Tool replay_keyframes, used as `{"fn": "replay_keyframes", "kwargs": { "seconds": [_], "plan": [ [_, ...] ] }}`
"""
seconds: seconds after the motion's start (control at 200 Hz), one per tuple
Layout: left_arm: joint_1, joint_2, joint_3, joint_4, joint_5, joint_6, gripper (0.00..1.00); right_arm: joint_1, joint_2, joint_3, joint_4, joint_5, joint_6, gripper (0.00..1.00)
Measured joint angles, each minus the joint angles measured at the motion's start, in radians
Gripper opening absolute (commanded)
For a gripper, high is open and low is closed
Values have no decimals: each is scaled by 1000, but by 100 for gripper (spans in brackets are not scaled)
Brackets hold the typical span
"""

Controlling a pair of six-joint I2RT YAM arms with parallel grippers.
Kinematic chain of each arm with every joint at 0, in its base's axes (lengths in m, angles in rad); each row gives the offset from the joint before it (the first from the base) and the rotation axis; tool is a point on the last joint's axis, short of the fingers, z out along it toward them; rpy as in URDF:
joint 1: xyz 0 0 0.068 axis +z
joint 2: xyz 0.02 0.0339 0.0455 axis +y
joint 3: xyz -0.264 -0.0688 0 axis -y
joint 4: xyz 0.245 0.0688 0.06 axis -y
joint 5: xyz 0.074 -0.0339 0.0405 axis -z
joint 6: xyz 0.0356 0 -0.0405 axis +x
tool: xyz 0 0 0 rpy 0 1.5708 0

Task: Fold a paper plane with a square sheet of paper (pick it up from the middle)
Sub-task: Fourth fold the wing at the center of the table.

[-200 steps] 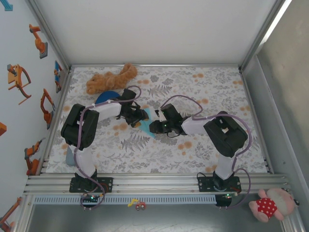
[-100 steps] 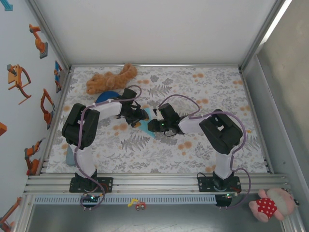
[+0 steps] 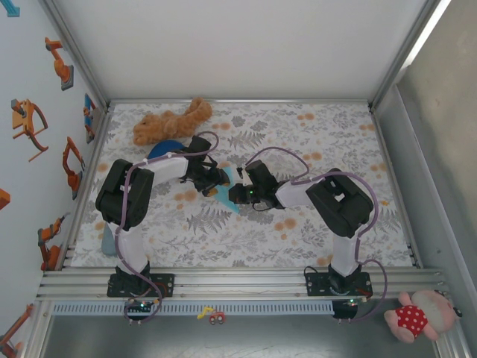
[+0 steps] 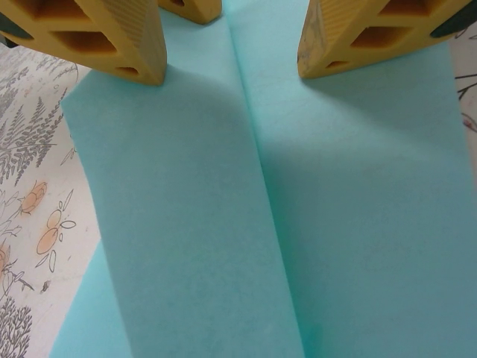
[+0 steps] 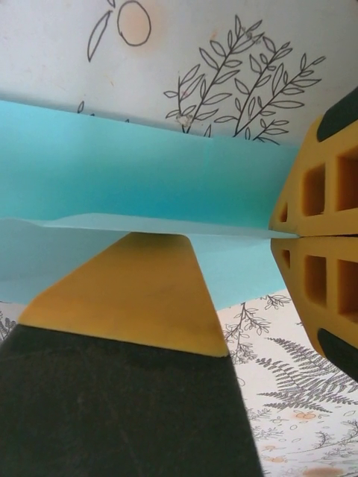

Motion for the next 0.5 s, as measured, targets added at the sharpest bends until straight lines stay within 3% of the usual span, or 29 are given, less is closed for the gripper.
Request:
{"fn": "replay_keyframes", "kwargs": {
  "seconds": [0.255,0.501],
  "plan": [
    [-4,0,11,-11,-5,10,54,-18,0,-33,53,-32,24,1],
    [-16,-20,23,-24,-2,44,66,-38,3,-54,90,-97,49,0]
  ]
}}
